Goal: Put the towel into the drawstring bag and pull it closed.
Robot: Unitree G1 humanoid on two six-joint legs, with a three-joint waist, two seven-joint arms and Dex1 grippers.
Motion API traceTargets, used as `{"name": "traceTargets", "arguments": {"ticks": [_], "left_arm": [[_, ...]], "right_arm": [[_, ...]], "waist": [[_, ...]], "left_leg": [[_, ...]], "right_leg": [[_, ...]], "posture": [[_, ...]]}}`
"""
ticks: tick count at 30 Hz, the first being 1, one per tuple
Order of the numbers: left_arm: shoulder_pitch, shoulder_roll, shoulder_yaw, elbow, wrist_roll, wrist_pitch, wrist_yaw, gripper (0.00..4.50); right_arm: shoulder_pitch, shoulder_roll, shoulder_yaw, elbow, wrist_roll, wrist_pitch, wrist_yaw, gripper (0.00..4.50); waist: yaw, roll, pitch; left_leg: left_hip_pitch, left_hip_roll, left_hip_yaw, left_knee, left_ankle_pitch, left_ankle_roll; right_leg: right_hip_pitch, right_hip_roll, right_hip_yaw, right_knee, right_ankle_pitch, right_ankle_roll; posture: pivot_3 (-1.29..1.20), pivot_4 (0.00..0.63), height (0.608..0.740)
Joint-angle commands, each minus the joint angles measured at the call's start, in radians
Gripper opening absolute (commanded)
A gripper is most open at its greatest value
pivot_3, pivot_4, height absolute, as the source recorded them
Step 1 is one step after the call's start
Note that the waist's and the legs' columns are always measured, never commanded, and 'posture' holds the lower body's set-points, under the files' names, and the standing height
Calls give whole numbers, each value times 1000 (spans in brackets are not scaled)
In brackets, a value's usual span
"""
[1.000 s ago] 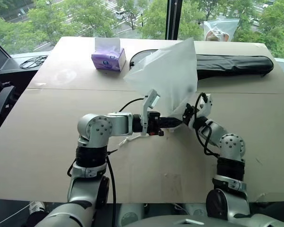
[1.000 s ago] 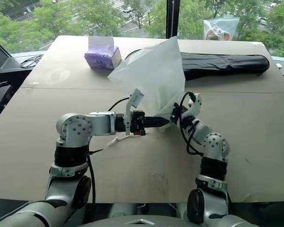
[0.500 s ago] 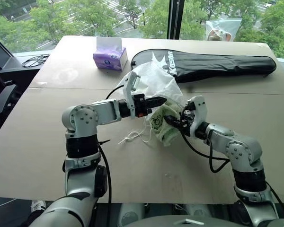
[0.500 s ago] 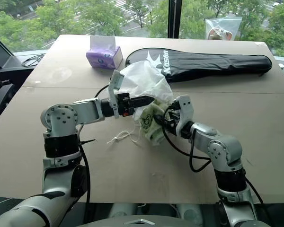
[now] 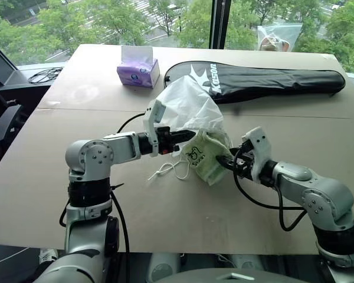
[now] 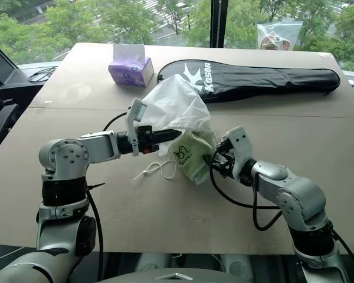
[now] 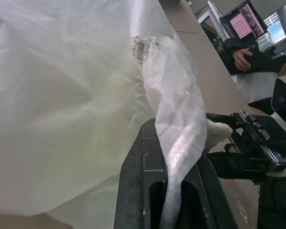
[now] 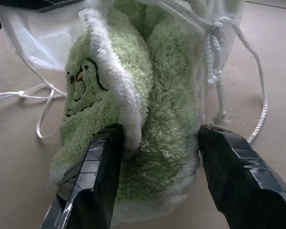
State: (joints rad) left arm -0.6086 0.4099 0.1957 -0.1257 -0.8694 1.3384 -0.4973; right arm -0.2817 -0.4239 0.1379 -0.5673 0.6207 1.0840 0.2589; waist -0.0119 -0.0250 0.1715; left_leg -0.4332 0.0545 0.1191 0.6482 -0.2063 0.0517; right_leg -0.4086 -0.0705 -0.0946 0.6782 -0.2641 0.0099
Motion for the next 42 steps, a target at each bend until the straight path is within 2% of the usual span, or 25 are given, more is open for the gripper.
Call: {"name": "traceTargets", "arguments": {"ticks": [1,2,4,5,6,11,15,20,25,28,30,31,35,39,41,42], "left_arm": [[9,10,-12,-46,-16,-19,-22,0],[13,12,-16,-49,-16,-19,-27,0],[18,19,-21,-52,-16,-20,-38,0],[21,21,-22,-55,-16,-20,-40,0],[23,28,-24,-54,-14,-19,-46,0],[37,59,-27,-57,-26,0,-72,0],[47,80,-13,-67,-61,40,-91,0],[67,124,36,-104,-241,192,-168,0],[88,105,50,-116,-327,257,-148,0],[76,54,42,-101,-374,269,-133,0],[67,25,23,-105,-370,250,-113,0],[58,16,21,-116,-373,234,-109,0],[-37,-13,151,-16,-434,165,-11,0],[-98,-57,248,108,-532,110,196,0],[-93,-92,257,136,-557,84,324,0],[-75,-104,235,120,-523,82,366,0]], "right_arm": [[9,35,70,36,-51,-65,18,2174],[14,65,68,69,-52,-85,20,1836],[19,111,65,133,-65,-126,30,735],[22,124,63,154,-72,-143,36,332],[28,147,57,185,-75,-183,53,160],[58,347,-86,309,87,-294,133,160],[23,441,-154,371,166,-297,146,160],[-64,562,-237,448,268,-315,124,160],[-173,668,-325,461,487,-288,74,160],[-247,702,-315,463,662,-238,27,160],[-264,681,-276,454,755,-171,-8,160],[-258,650,-246,427,751,-146,-14,160],[-149,455,-190,258,651,-90,-49,160],[-37,314,-241,167,637,-82,-127,160],[-3,262,-255,140,622,-82,-179,160],[11,238,-264,130,623,-81,-205,160]], "waist": [[-1,0,0],[-1,0,0],[-1,0,0],[-2,-1,0],[-1,0,0],[-3,-1,0],[-3,0,0],[-6,1,1],[-4,1,1],[-3,1,1],[-5,1,1],[-5,1,1],[-2,1,1],[2,1,1],[1,-1,2],[1,-1,2]], "left_leg": [[0,0,0,0,0,0],[0,0,0,0,0,0],[0,0,0,0,0,0],[0,0,0,0,0,0],[0,0,0,0,0,0],[0,0,0,0,0,0],[0,1,0,0,0,0],[0,1,0,0,0,0],[0,1,-1,0,0,0],[0,0,-1,0,0,0],[0,0,-1,0,0,0],[0,0,-1,0,0,0],[-1,0,-1,0,0,0],[0,-1,-1,0,0,0],[-1,-1,-1,0,0,1],[-1,-1,-1,0,0,1]], "right_leg": [[0,0,0,0,0,0],[0,0,0,0,0,0],[0,0,0,0,0,0],[0,0,0,0,0,0],[0,0,0,0,0,0],[0,1,0,0,0,0],[0,0,0,0,0,0],[0,0,0,0,0,0],[0,0,0,0,0,-1],[0,-1,0,0,0,-1],[0,-1,0,0,0,-1],[0,-1,0,0,1,-1],[0,-1,0,1,0,-1],[1,-1,0,0,0,0],[1,-2,0,0,0,0],[1,-2,0,0,0,0]], "posture": [[0,150,740],[0,150,740],[0,150,740],[0,150,740],[0,150,740],[0,150,740],[0,150,740],[0,150,740],[0,150,740],[0,150,740],[0,150,740],[0,150,740],[0,150,740],[0,150,740],[0,150,740],[0,150,740]]}}
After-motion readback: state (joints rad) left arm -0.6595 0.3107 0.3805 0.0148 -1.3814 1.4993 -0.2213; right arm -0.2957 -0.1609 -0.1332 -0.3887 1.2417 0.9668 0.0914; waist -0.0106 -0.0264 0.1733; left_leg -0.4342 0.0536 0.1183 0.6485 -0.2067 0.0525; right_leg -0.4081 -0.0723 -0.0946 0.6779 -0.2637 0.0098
